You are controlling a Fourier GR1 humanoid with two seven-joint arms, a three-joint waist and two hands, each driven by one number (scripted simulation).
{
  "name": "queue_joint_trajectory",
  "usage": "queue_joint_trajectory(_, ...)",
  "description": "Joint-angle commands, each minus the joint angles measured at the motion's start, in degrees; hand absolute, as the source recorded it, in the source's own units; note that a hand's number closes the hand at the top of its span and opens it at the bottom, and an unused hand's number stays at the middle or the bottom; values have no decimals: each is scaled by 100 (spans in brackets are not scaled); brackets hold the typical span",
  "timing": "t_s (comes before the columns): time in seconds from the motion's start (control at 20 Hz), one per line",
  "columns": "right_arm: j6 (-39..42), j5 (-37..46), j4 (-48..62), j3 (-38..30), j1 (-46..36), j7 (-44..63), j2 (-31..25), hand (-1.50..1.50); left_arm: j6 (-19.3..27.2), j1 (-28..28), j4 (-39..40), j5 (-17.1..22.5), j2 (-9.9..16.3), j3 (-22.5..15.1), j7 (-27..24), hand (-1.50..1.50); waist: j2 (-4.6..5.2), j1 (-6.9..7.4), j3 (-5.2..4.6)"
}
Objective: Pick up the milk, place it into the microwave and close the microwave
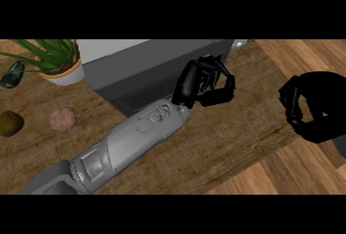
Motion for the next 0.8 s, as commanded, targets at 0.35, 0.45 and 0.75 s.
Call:
queue_joint_trajectory(0.35, 460, -233, -656, 265, 64, -72, -53, 150, 112, -361, 258, 91, -225, 34, -36, 150, 61, -267, 18)
queue_joint_trajectory(0.45, 452, -260, -750, 335, 117, -13, -34, 150, 155, -370, 242, 92, -225, -14, -28, 150, 54, -282, 22)
queue_joint_trajectory(0.75, 438, -393, -1035, 413, 195, 99, -38, 150, 323, -312, 191, 149, -223, -16, -70, 150, 84, -385, 28)
